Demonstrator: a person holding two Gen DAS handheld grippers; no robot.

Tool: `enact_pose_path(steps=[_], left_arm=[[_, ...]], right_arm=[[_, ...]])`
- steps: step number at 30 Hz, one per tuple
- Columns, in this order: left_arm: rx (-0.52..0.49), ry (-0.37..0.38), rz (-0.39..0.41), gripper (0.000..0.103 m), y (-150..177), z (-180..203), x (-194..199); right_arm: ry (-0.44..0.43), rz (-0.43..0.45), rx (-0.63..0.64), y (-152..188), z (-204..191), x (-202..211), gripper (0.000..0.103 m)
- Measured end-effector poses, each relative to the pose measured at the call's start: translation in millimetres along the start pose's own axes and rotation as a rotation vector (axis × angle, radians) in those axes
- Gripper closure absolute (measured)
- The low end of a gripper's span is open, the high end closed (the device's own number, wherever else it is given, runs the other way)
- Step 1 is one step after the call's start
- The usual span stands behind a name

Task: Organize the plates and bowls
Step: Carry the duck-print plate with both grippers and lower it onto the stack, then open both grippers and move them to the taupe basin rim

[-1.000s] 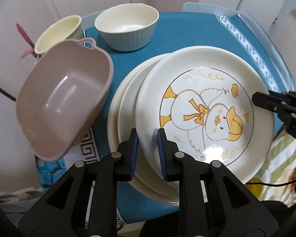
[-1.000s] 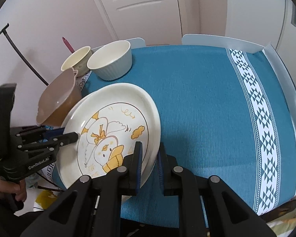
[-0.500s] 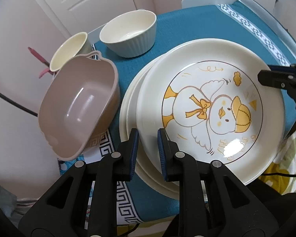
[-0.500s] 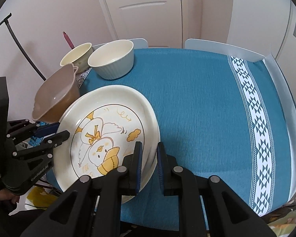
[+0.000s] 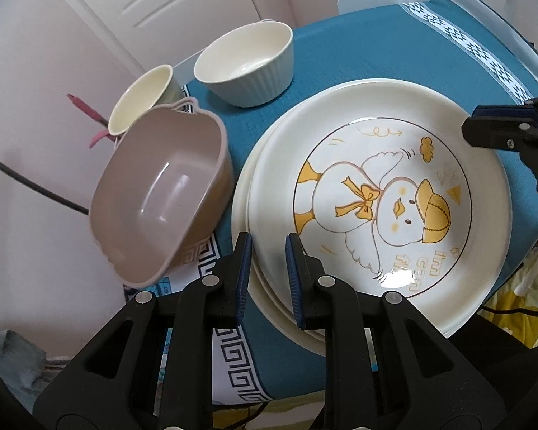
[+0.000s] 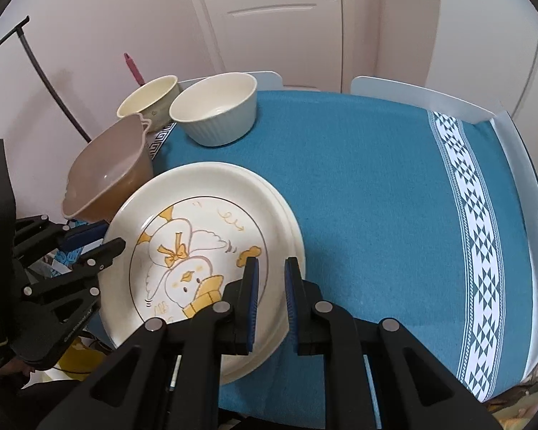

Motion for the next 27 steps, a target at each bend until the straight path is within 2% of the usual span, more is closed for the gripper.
enact_pose_path(steps=[5, 10, 12, 14, 15, 16, 17, 19, 27], left_arm=[[0.036, 0.04, 0.0, 0.086, -1.4, -6.8, 2.3], [0.101, 0.065, 0.081, 0.085, -10.2, -23.8, 30.5], [0.156, 0.071, 0.118, 0.066, -15.2, -37.9, 44.9], [0.222, 0.064, 0.157, 0.005, -18.1, -53.2, 57.6], [0.263, 0.048, 0.195, 0.0, -17.7, -62.2, 66.6], [0.294, 0.036, 0.227, 0.0, -17.5, -70.1, 74.9], [0.323, 0.033, 0.242, 0.0, -16.6, -80.4, 80.9], [0.374, 0.032, 0.241, 0.0, -14.0, -92.8, 86.7], [0.685, 0.022, 0.201, 0.0, 27.6, -147.0, 85.6]], right_arm=[[-0.03, -0.013, -0.004, -0.8, -1.5, -0.1, 0.09], [-0.066, 0.019, -0.008, -18.2, 0.3, 18.9, 0.09], [-0.102, 0.025, -0.026, -28.4, 1.7, 25.7, 0.09], [-0.143, 0.033, -0.043, -39.7, 2.6, 32.3, 0.088], [-0.157, 0.039, -0.043, -44.7, 1.7, 35.1, 0.085], [-0.168, 0.047, -0.036, -50.1, -0.5, 38.4, 0.066], [-0.176, 0.057, -0.017, -56.1, -4.2, 41.9, 0.032], [-0.198, 0.079, 0.027, -64.5, -12.8, 48.4, 0.004], [-0.273, 0.001, 0.236, -107.0, -66.8, 44.3, 0.004]])
Point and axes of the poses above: each gripper's, at about its wrist camera, not at the fingertips, and x roughly against the way its jaws point, z to its right, y to its underside, the point moved 1 cm from there along -x, roughly the way its jaws point, and after that the axes turned 9 degrees about -x, right-handed, at the moved point
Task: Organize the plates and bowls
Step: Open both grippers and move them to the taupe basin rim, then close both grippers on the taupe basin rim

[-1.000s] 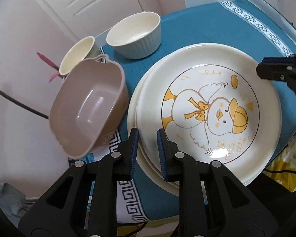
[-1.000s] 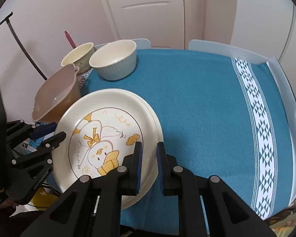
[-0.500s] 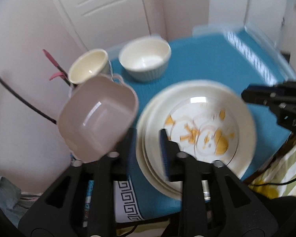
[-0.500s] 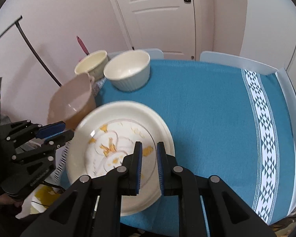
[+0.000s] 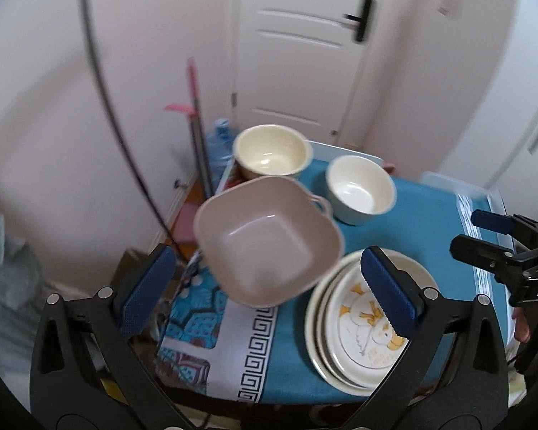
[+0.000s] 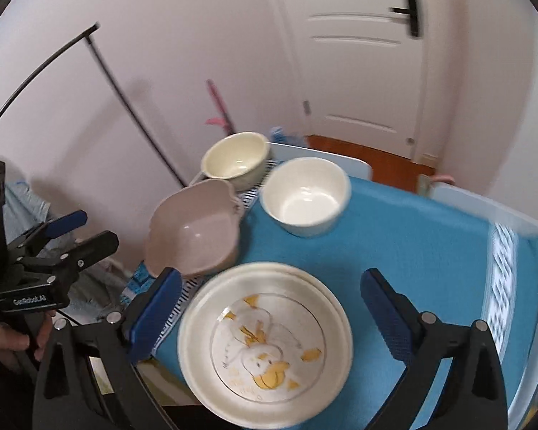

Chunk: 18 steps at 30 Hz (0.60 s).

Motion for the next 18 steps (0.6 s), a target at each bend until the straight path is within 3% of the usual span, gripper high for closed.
enact_pose_path(steps=[3, 10, 12, 13, 16, 18], left_arm=[[0.098, -0.035, -0.037, 0.0, 8.5, -14.6, -8.1], [0.277, -0.01, -0.091, 0.001, 30.6, -34.3, -41.7], [0.336, 0.015, -0.112, 0.003, 40.0, -43.7, -56.9], [0.35, 0.031, -0.12, 0.007, 42.9, -46.2, -63.8], [0.336, 0.051, -0.156, 0.014, 45.5, -50.1, -89.7], [0.327, 0.066, -0.172, 0.028, 45.3, -51.7, -104.8]], right_arm=[[-0.042, -0.047, 0.061, -15.4, -12.4, -16.3, 0.004], [-0.123, -0.209, 0.102, -23.6, -17.3, -76.9, 0.004], [-0.128, -0.238, 0.092, -21.5, -16.2, -95.4, 0.01], [-0.141, -0.26, 0.081, -20.2, -16.9, -106.1, 0.019], [-0.137, -0.305, 0.072, -18.2, -22.0, -134.5, 0.033], [-0.125, -0.32, 0.061, -20.0, -24.5, -151.3, 0.039]])
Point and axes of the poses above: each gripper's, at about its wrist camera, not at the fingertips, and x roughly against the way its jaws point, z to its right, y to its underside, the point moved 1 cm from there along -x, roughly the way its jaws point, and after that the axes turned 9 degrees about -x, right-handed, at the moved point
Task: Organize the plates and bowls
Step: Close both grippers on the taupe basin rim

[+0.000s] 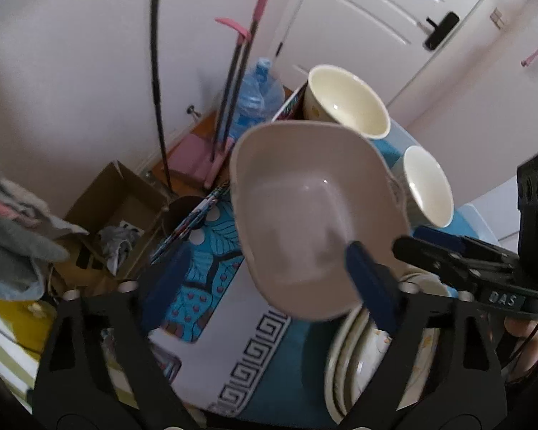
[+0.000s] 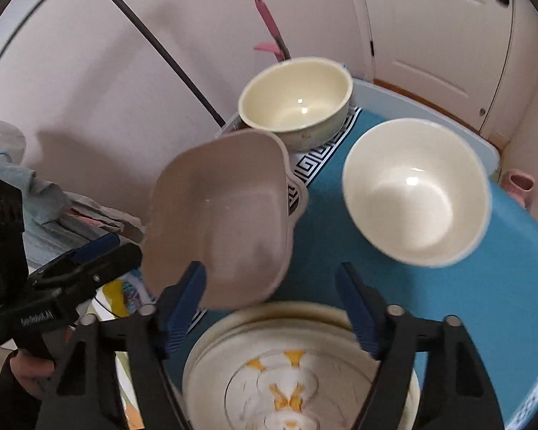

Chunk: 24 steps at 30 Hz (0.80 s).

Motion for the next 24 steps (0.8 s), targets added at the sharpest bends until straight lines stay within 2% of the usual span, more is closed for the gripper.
enact_pose_path(steps=[1, 7, 9, 10, 11, 13, 20, 24], left_arm=[[-0.004, 0.008, -0.013, 0.032, -1.9, -0.6, -8.3], [-0.051, 0.024, -0.073, 0.039, -9.9, 0.7, -36.6], [-0.071, 0.023, -0.087, 0.05, -10.3, 1.1, -42.1], [-0.077, 0.019, -0.097, 0.063, -10.2, 1.3, -45.3], [-0.082, 0.017, -0.11, 0.073, -9.8, 1.3, -47.9], [-0.112, -0.001, -0.146, 0.083, -8.9, 2.8, -56.4], [-0.135, -0.009, -0.136, 0.086, -11.5, -4.7, -49.1], [-0.167, -0.026, -0.113, 0.086, -13.7, -2.7, -33.5]], right_arm=[[-0.002, -0.01, -0.009, -1.9, 0.4, -5.7, 0.042], [0.025, -0.033, -0.015, -12.0, -0.1, -34.2, 0.056], [0.014, -0.041, -0.038, -13.5, 2.2, -41.9, 0.062], [0.011, -0.044, -0.043, -14.2, 3.2, -43.2, 0.071], [0.012, -0.043, -0.046, -13.9, 2.7, -45.1, 0.075], [0.013, -0.04, -0.047, -13.0, 0.0, -47.3, 0.083], [0.042, -0.011, -0.042, -9.8, -12.7, -47.1, 0.088], [0.046, 0.057, -0.049, -4.2, -21.0, -38.1, 0.087]])
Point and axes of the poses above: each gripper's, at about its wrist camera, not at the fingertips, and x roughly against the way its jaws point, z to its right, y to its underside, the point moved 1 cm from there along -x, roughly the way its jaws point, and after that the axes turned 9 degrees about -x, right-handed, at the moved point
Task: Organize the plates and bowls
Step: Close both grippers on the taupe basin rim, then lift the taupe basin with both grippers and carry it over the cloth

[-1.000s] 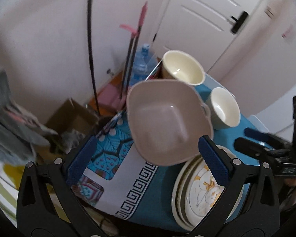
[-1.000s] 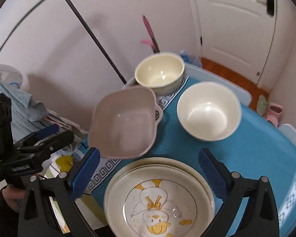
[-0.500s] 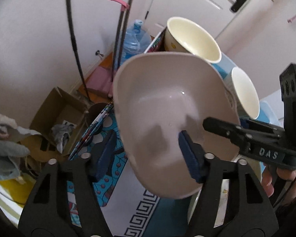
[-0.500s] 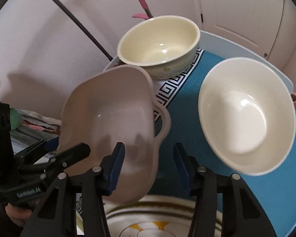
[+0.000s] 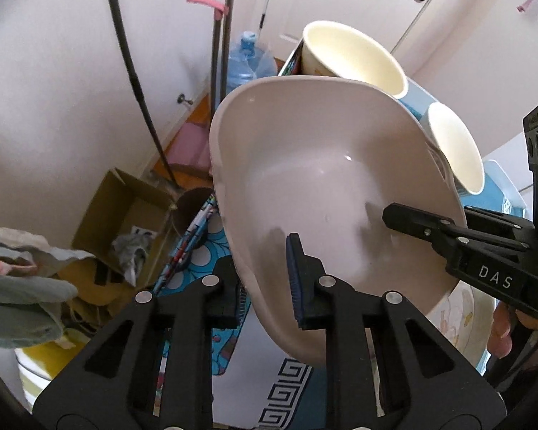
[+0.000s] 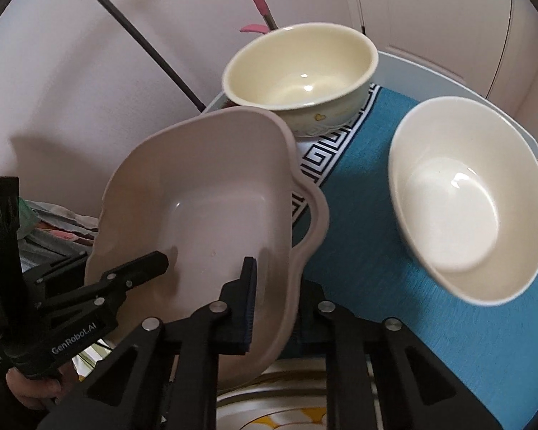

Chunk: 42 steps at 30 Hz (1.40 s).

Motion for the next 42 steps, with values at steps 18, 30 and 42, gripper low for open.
enact_pose_path(steps=[18, 30, 42], left_arm=[[-0.261, 0.08, 0.132, 0.086, -12.4, 160.3, 96.6], [-0.456, 0.289, 0.047, 0.085, 24.3, 343.9, 77.0], [-0.513, 0.283, -0.05, 0.086, 70.5, 417.1, 3.2]], right_arm=[[0.048, 0.283, -0.118, 67.8, 61.6, 177.6, 0.087], [0.206, 0.375, -0.322, 183.0, 196.1, 281.2, 0.087], [0.206, 0.326, -0.457, 262.6, 289.9, 249.2, 0.088]])
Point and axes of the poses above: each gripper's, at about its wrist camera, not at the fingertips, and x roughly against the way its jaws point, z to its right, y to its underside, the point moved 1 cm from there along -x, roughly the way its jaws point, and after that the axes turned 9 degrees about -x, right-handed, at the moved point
